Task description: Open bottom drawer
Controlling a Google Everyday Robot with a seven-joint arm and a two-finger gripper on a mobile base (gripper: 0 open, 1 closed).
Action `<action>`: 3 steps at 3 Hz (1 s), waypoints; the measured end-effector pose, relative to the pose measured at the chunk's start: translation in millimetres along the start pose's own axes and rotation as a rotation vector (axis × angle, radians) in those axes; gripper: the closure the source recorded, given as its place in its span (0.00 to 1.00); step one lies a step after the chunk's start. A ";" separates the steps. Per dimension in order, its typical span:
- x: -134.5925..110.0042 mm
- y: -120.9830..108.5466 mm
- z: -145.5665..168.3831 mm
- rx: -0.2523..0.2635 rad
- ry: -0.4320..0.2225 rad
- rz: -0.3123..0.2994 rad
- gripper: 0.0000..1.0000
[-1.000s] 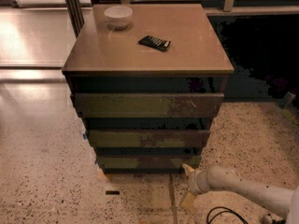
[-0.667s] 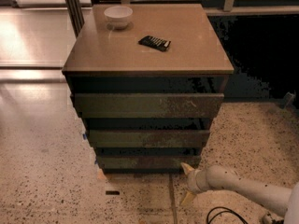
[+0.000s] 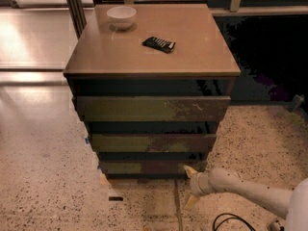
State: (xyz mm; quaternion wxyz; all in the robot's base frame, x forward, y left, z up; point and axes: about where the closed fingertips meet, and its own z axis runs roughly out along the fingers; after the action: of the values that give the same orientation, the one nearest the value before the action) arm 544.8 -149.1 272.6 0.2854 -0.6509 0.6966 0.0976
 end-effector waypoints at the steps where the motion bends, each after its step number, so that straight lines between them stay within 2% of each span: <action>1: 9.2 -43.6 32.1 -0.011 -0.020 -0.045 0.00; 2: 9.1 -43.6 32.3 -0.011 -0.020 -0.045 0.00; 3: 12.0 -57.7 73.1 0.000 -0.022 -0.068 0.00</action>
Offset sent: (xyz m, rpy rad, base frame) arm 0.0752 0.0048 -0.0341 0.0107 -0.0052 0.0792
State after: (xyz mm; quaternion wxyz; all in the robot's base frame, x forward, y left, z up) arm 620.2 -129.8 220.1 0.2963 -0.6729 0.6711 0.0950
